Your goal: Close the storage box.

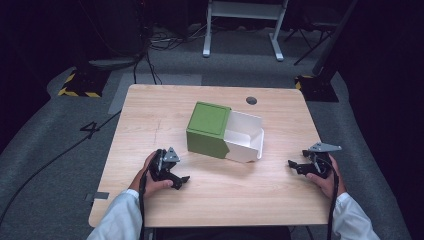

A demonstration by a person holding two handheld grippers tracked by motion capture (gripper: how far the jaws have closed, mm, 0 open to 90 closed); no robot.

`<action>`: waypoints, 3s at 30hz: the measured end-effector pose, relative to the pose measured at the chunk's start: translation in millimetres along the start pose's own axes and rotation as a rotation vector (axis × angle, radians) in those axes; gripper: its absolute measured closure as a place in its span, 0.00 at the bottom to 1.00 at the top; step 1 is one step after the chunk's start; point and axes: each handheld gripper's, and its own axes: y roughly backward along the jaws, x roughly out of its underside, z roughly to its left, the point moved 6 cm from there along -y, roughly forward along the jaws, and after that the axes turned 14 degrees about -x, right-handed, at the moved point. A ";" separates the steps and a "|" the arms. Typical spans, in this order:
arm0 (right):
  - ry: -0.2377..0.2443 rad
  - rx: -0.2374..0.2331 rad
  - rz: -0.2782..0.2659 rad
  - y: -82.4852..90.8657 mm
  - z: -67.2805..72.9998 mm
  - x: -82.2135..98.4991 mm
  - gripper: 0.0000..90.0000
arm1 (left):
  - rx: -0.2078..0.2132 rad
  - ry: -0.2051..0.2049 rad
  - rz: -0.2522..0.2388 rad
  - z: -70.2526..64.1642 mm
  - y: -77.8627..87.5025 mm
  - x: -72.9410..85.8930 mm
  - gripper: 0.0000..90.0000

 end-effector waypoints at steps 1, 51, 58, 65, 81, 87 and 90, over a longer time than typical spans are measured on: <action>0.000 0.000 0.000 0.0 0.0 0.0 0.17 | 0.000 0.000 0.000 0.0 0.0 0.0 0.00; 0.122 -0.069 -0.081 -37.2 73.1 -104.6 0.30 | -0.005 0.006 0.000 -2.2 4.9 4.9 0.00; 0.116 -0.085 -0.030 -52.0 74.7 -98.9 0.30 | -0.006 0.007 -0.001 -2.3 5.0 5.0 0.00; 0.051 -0.152 -0.020 -62.7 74.4 -94.4 0.30 | -0.005 0.007 -0.001 -2.3 5.0 5.0 0.00; 0.071 -0.151 -0.014 -80.9 86.1 -102.8 0.39 | -0.004 0.007 0.000 -2.3 5.0 5.0 0.00; 0.073 -0.162 -0.022 -87.6 92.8 -110.6 0.39 | -0.005 0.007 0.000 -2.3 5.0 5.0 0.00; 0.076 -0.162 -0.021 -92.4 94.7 -112.8 0.39 | -0.005 0.006 0.000 -2.2 5.0 5.0 0.00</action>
